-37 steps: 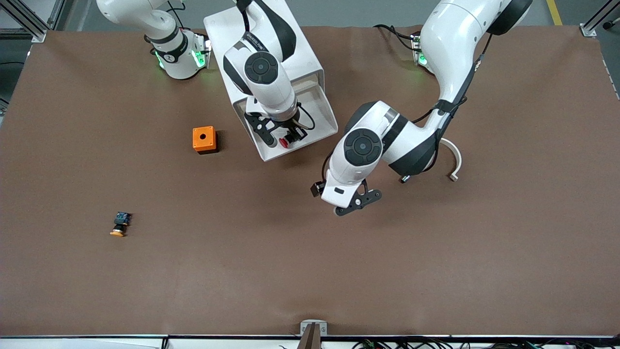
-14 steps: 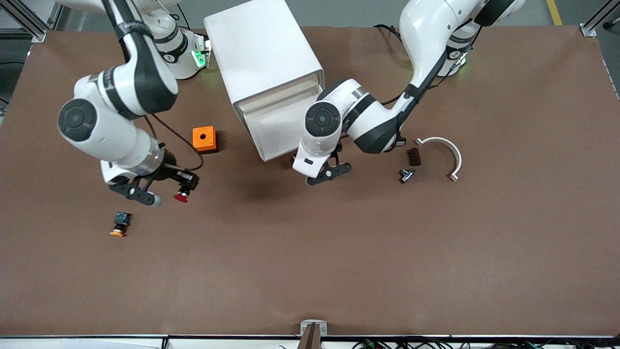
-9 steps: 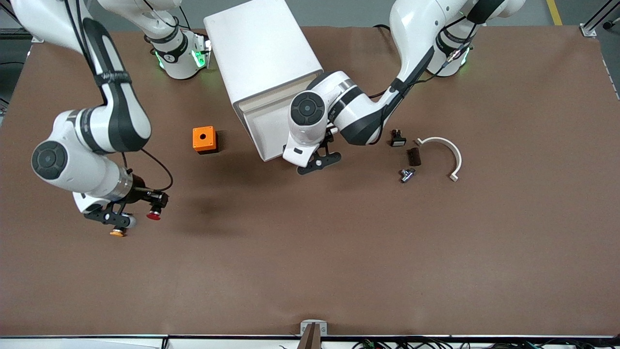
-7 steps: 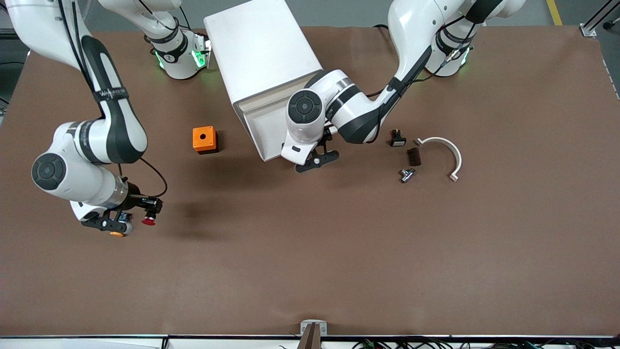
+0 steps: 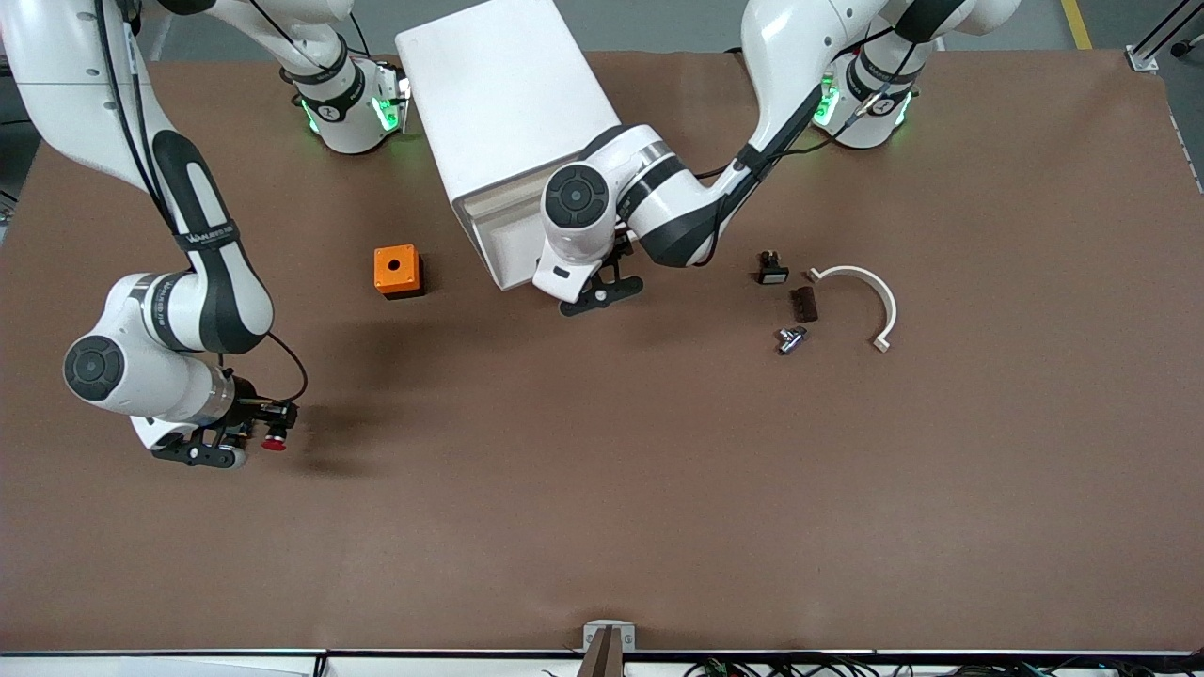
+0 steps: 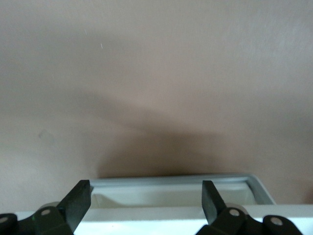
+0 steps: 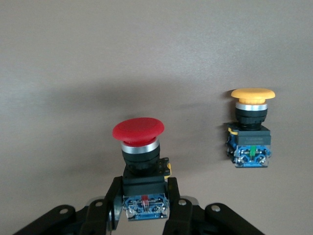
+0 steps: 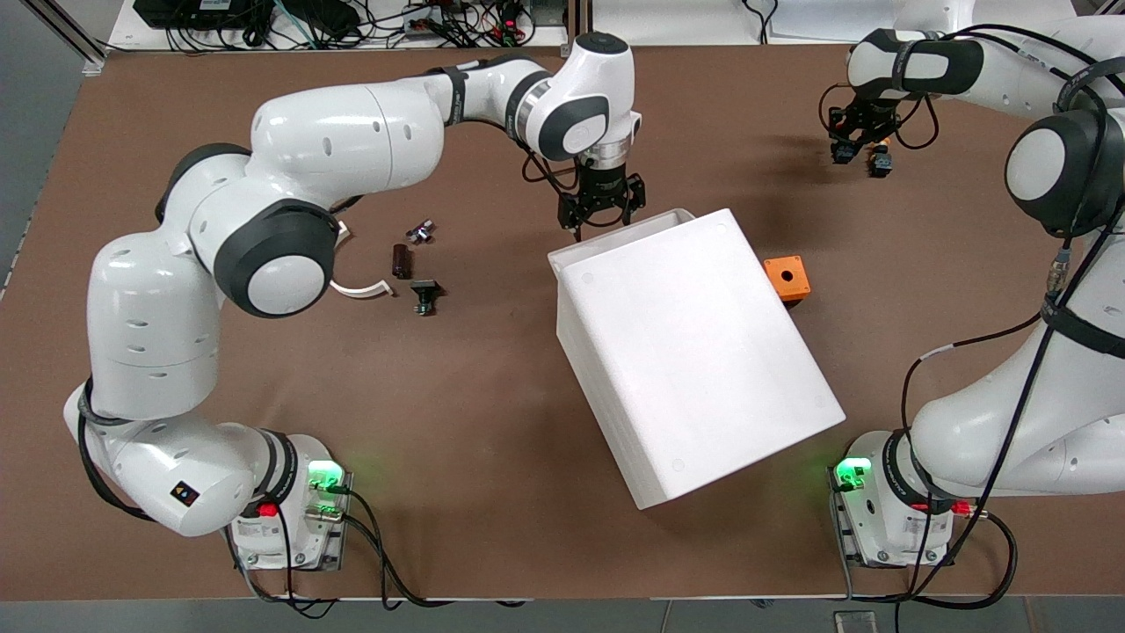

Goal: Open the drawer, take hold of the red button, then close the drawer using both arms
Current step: 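Carry the red button with the right gripper while the left gripper pushes the drawer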

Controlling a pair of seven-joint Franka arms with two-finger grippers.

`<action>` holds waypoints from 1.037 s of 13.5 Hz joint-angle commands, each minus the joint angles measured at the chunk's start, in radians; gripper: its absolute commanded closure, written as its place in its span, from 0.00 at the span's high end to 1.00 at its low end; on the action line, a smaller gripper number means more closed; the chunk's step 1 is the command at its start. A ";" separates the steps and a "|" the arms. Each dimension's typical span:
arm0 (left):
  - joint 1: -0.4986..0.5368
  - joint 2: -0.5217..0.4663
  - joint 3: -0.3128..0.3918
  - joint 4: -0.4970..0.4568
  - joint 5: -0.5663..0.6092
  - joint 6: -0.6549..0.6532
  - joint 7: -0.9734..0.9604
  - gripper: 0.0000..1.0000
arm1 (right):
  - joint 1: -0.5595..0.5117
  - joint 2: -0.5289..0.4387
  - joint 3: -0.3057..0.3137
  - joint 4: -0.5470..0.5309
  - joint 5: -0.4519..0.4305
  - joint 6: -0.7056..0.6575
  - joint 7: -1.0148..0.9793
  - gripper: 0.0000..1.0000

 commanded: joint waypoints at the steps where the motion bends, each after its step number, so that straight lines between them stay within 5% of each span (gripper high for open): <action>1: -0.017 -0.022 0.000 -0.036 -0.060 0.004 -0.027 1.00 | -0.031 0.055 0.023 0.028 -0.027 0.037 -0.015 0.02; 4: -0.020 -0.019 0.000 -0.040 -0.146 0.004 -0.079 1.00 | -0.051 0.106 0.023 0.080 -0.038 0.037 -0.023 0.07; 7: -0.018 -0.020 -0.001 -0.053 -0.246 0.004 -0.087 1.00 | -0.051 0.123 0.023 0.096 -0.036 0.035 -0.026 0.39; 11: -0.018 -0.016 -0.001 -0.063 -0.341 0.004 -0.092 1.00 | -0.052 0.118 0.023 0.100 -0.036 0.037 -0.026 0.99; 14: -0.017 -0.014 0.000 -0.077 -0.396 0.004 -0.089 1.00 | -0.044 0.085 0.023 0.110 -0.035 0.026 -0.020 1.00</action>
